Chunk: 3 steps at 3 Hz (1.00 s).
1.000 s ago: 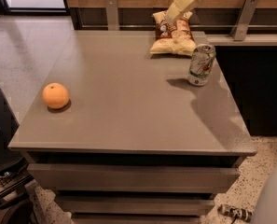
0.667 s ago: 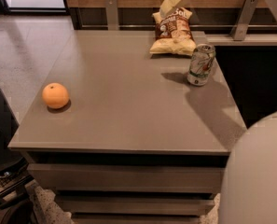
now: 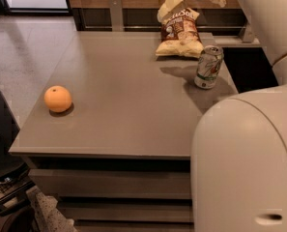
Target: Move brown chip bag near orange
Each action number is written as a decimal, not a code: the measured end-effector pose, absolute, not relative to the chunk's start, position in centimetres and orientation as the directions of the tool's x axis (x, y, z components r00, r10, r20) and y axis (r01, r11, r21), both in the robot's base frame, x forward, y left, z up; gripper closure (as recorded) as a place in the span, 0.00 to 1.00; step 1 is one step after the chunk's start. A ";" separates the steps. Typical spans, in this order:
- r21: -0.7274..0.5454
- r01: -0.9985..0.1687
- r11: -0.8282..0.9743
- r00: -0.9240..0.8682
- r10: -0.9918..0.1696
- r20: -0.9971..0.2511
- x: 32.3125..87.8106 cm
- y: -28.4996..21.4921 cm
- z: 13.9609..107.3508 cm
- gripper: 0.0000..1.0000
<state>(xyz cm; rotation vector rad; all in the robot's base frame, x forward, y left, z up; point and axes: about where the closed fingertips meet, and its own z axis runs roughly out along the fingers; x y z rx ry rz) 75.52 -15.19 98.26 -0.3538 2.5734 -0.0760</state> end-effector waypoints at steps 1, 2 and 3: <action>-0.068 -0.212 0.975 -0.857 -0.219 -0.467 77.0 -15.4 95.1 0.00; -0.023 -0.199 0.980 -0.867 -0.187 -0.463 78.5 -16.1 92.8 0.00; 0.008 -0.191 0.982 -0.849 -0.161 -0.504 80.3 -17.1 91.9 0.00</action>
Offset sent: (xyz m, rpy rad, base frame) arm 0.0642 -0.0298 -0.0604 0.1412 0.0975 -0.0649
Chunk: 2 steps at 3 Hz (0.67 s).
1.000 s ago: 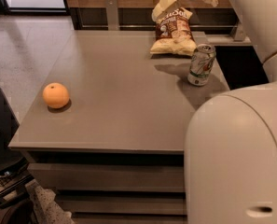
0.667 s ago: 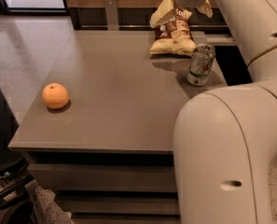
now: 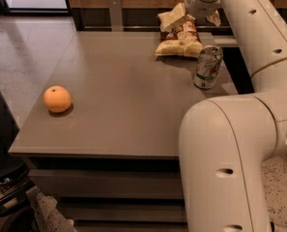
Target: Move brown chip bag near orange
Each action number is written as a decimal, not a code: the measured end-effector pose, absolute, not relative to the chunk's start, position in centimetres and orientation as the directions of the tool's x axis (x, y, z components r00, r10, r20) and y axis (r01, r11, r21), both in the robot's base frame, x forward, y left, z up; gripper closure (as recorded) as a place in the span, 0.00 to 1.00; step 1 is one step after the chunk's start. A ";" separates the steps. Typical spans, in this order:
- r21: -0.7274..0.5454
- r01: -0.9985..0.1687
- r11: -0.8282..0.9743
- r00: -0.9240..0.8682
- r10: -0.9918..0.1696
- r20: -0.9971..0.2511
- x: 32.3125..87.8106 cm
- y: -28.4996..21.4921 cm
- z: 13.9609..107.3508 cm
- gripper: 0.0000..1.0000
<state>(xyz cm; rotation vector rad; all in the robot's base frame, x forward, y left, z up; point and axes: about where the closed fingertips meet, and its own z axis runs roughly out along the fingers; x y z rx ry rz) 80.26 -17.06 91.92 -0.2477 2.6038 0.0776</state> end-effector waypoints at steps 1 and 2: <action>0.020 -0.199 0.980 -0.798 -0.150 -0.584 82.4 -18.2 92.4 0.00; 0.005 -0.207 0.978 -0.760 -0.158 -0.630 83.9 -18.7 92.5 0.00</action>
Offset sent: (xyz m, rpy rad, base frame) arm 0.0474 -0.0268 0.0138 0.0219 -0.2338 0.0216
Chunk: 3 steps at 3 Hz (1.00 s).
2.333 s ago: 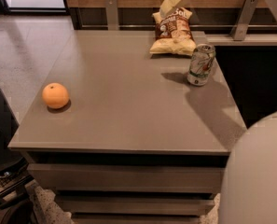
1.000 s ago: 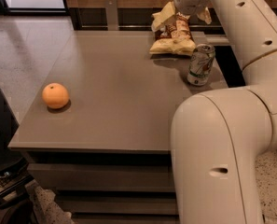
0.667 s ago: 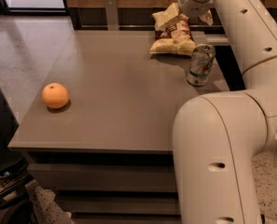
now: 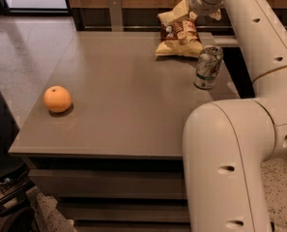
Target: Move brown chip bag near orange
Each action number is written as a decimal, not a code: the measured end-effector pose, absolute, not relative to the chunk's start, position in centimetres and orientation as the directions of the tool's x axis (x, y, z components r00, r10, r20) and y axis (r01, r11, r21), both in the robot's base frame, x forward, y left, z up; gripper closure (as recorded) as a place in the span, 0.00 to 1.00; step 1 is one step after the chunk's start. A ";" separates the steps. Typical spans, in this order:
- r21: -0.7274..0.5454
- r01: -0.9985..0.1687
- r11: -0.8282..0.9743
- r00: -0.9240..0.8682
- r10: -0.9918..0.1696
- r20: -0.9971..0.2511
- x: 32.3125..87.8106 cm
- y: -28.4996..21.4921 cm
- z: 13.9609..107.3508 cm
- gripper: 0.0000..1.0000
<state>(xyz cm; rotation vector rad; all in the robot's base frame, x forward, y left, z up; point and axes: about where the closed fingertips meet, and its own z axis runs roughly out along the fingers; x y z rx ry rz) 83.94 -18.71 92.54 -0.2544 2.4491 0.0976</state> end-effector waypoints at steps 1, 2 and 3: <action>-0.047 -0.236 0.971 -0.778 -0.218 -0.590 83.9 -17.8 91.3 0.00; -0.088 -0.248 0.965 -0.807 -0.256 -0.533 83.6 -17.2 89.7 0.00; -0.106 -0.247 0.963 -0.828 -0.267 -0.493 83.6 -17.3 88.0 0.00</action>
Offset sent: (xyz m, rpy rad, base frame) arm -0.0032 0.0159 -0.0331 -0.1872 0.1551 0.0427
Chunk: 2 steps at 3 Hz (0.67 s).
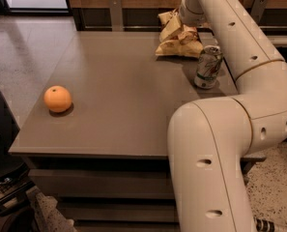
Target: Move brown chip bag near orange
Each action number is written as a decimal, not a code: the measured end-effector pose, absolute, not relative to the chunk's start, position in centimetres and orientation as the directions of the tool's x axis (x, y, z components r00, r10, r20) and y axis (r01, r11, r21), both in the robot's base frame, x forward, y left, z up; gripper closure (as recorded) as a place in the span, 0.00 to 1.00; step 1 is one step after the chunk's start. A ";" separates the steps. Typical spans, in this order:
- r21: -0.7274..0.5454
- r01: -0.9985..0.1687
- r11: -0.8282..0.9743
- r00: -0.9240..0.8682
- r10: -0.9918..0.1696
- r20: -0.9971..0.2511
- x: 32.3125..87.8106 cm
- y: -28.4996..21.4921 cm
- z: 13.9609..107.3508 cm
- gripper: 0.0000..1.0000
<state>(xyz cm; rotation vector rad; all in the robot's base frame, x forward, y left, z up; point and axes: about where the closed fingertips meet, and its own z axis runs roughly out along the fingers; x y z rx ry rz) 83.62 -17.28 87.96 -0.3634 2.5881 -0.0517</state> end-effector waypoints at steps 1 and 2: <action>-0.120 -0.244 0.962 -0.845 -0.271 -0.461 83.8 -17.6 86.2 0.00; -0.124 -0.249 0.961 -0.844 -0.278 -0.459 84.4 -17.2 85.4 0.00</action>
Offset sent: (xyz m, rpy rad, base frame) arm 0.0125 -0.0109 -0.0075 -0.0306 0.0413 -0.0137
